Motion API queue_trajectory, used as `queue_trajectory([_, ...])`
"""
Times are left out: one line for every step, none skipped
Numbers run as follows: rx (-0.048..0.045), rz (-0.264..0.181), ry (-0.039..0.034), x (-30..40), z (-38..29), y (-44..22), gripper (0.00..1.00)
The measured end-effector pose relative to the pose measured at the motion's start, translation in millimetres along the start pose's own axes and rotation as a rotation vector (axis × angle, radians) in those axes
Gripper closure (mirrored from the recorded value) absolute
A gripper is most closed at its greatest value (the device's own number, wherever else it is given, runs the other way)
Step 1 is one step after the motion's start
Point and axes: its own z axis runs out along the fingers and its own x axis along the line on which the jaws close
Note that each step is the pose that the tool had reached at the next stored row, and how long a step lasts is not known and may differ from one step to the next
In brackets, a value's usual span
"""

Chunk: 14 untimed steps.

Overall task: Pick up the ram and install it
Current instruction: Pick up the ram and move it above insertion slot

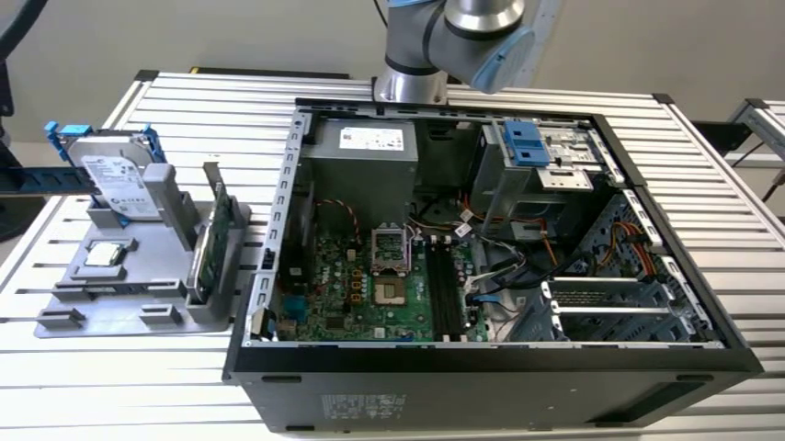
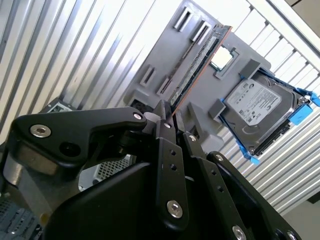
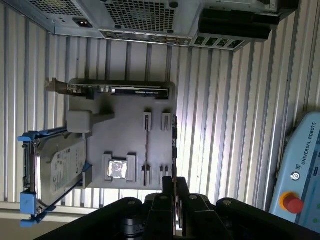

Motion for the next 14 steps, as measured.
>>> queue_trajectory([0.0006, 0.0, 0.0, 0.0, -0.2, 0.6, 1.0])
queue_trajectory([0.0011, 0.0, 0.0, -0.1, -0.4, 1.0, 1.0])
queue_trajectory([0.0015, 0.0, 0.0001, -0.1, -0.5, 1.5, 1.0])
queue_trajectory([0.0021, 0.0, 0.0001, -0.1, -0.7, 1.8, 1.0])
queue_trajectory([0.0025, 0.0, 0.0001, -0.1, -0.9, 2.2, 1.0])
queue_trajectory([0.0029, 0.0, 0.0002, -0.2, -1.0, 2.6, 1.0])
queue_trajectory([0.0035, 0.0, 0.0002, -0.2, -1.3, 2.9, 1.0])
queue_trajectory([0.004, 0.0, 0.0002, -0.2, -1.5, 3.3, 1.0])
queue_trajectory([0.0046, 0.0, 0.0003, -0.2, -1.7, 3.7, 1.0])
queue_trajectory([0.005, 0.0, 0.0003, -0.3, -1.9, 4.2, 1.0])
queue_trajectory([0.0054, 0.0, 0.0004, -0.3, -2.1, 4.7, 1.0])
queue_trajectory([0.0058, 0.0, 0.0004, -0.4, -2.3, 5.3, 1.0])
queue_trajectory([0.0062, 0.0, 0.0003, -0.4, -2.5, 5.8, 1.0])
queue_trajectory([0.0064, 0.0, 0.0004, -0.4, -2.6, 6.3, 1.0])
